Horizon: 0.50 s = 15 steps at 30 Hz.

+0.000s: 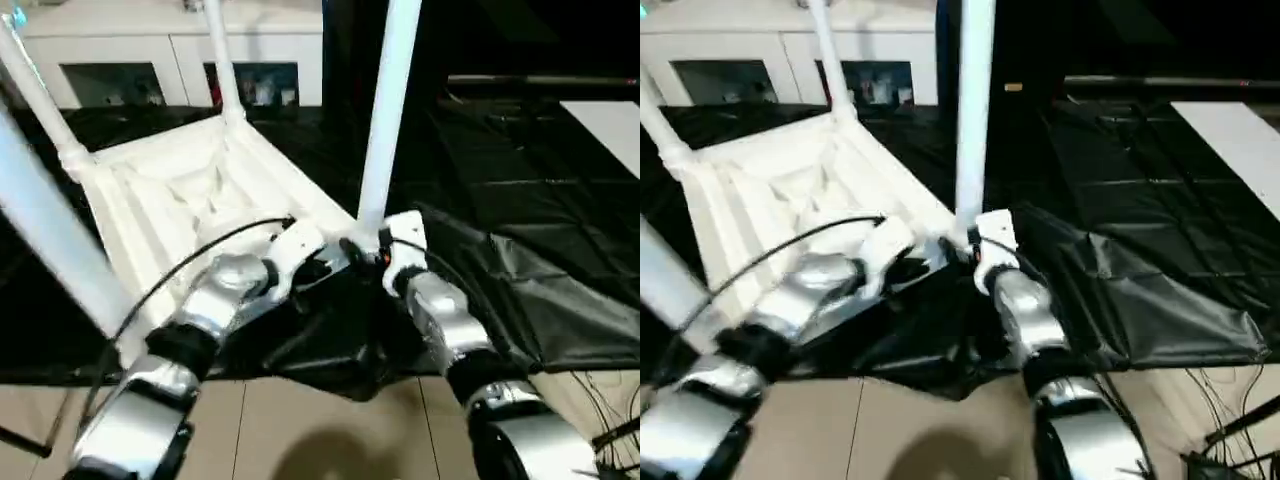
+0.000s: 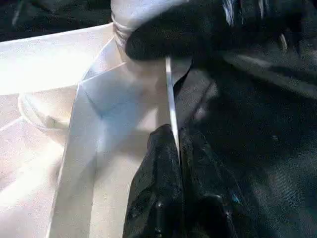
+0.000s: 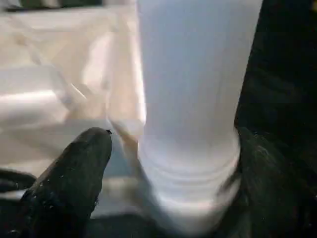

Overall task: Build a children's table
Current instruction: Pick table leg

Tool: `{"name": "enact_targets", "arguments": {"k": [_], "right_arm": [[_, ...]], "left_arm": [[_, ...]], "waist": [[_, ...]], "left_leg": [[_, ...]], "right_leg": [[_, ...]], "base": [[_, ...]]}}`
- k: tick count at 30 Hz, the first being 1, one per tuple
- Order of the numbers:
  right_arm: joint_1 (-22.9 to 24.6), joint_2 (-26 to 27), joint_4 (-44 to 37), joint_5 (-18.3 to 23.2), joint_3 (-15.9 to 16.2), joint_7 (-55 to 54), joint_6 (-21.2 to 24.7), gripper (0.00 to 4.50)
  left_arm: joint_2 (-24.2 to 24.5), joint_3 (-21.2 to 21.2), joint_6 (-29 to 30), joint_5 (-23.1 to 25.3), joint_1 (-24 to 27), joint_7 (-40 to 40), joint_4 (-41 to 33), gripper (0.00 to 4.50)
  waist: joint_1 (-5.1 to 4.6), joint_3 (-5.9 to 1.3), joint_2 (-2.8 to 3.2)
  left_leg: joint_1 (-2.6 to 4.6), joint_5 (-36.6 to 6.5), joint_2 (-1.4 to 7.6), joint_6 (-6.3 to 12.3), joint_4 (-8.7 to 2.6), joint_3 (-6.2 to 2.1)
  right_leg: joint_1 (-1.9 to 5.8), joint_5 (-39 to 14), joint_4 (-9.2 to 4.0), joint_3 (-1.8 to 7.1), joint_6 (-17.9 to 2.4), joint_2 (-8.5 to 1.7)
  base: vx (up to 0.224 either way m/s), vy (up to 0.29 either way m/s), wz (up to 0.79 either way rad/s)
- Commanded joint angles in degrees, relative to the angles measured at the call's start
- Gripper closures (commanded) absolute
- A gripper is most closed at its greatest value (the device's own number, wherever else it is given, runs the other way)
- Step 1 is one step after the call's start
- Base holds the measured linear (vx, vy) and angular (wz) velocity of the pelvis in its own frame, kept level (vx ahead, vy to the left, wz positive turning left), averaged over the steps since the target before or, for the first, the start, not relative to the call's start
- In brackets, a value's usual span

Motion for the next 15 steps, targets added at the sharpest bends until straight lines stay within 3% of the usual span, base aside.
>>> {"name": "enact_targets", "arguments": {"k": [1,2,3,4,5,8,11,15], "right_arm": [[0.43,-0.33,-2.39,0.80,1.21,4.13,-0.57,0.36],[2.16,-3.15,-5.11,1.35,3.59,13.37,1.08,0.36],[2.16,-3.15,-5.11,1.35,3.59,13.37,1.08,0.36],[4.56,-6.19,-8.82,1.93,6.66,22.89,2.51,0.36],[5.48,-7.21,-10.39,2.60,7.54,26.35,3.16,0.36],[6.68,-9.37,-12.95,4.12,8.39,32.68,4.28,0.36],[7.19,-11.04,-14.42,4.33,9.03,36.76,5.57,0.36],[7.28,-12.19,-15.03,4.44,9.31,38.14,5.96,0.36]], "left_arm": [[0.79,-1.53,-1.62,-0.55,2.65,-4.10,0.20,4.50],[2.84,-2.34,-2.23,-1.09,4.20,-8.04,-1.97,4.50],[2.84,-2.34,-2.23,-1.09,4.20,-8.04,-1.97,4.50],[5.20,-3.55,-2.65,-1.11,5.69,-11.83,-4.28,4.50],[6.02,-3.83,-2.61,-1.48,6.32,-13.55,-5.43,4.50],[7.82,-3.53,-0.04,-3.97,7.95,-18.66,-9.56,4.50],[9.94,-3.62,1.06,-4.20,8.62,-21.44,-11.63,4.50],[11.31,-3.21,1.20,-4.07,8.37,-21.99,-11.46,4.50]], "waist": [[0.59,-3.25,-0.47],[0.75,-3.31,-0.38],[0.89,-3.25,-0.36],[1.12,-3.26,-0.32],[1.48,-3.27,-0.30],[1.85,-3.18,-0.22],[1.86,-2.95,-0.32],[1.99,-2.97,-0.38]], "left_leg": [[-0.41,-7.88,0.55,4.31,-3.03,0.28],[-0.33,-7.75,0.62,4.76,-2.93,0.33],[-0.32,-7.60,0.71,5.02,-3.01,0.25],[-0.30,-7.97,0.78,5.52,-2.92,0.28],[-0.18,-7.22,0.96,5.79,-2.87,0.37],[-0.01,-8.86,1.11,5.13,-2.96,0.62],[0.12,-10.44,1.10,4.00,-3.17,0.60],[0.21,-10.50,1.02,3.06,-3.26,0.53]], "right_leg": [[3.25,-1.46,-3.70,1.46,-14.58,-3.34],[3.36,-0.16,-3.52,1.48,-15.03,-3.38],[3.41,0.31,-3.53,1.41,-15.05,-3.34],[3.60,1.27,-3.43,1.32,-15.17,-3.16],[3.60,2.97,-3.24,1.29,-15.26,-2.97],[3.27,1.20,-3.22,1.22,-16.06,-3.14],[3.05,-3.40,-3.59,1.32,-15.41,-3.23],[3.05,-4.86,-3.68,1.42,-14.79,-3.23]], "base": [[0.000,0.000,0.00],[0.000,0.000,0.00],[0.000,0.000,0.00],[0.000,0.000,0.00],[0.000,0.000,0.00],[0.000,0.000,0.00],[0.000,0.000,0.00],[0.000,0.000,0.00]]}}
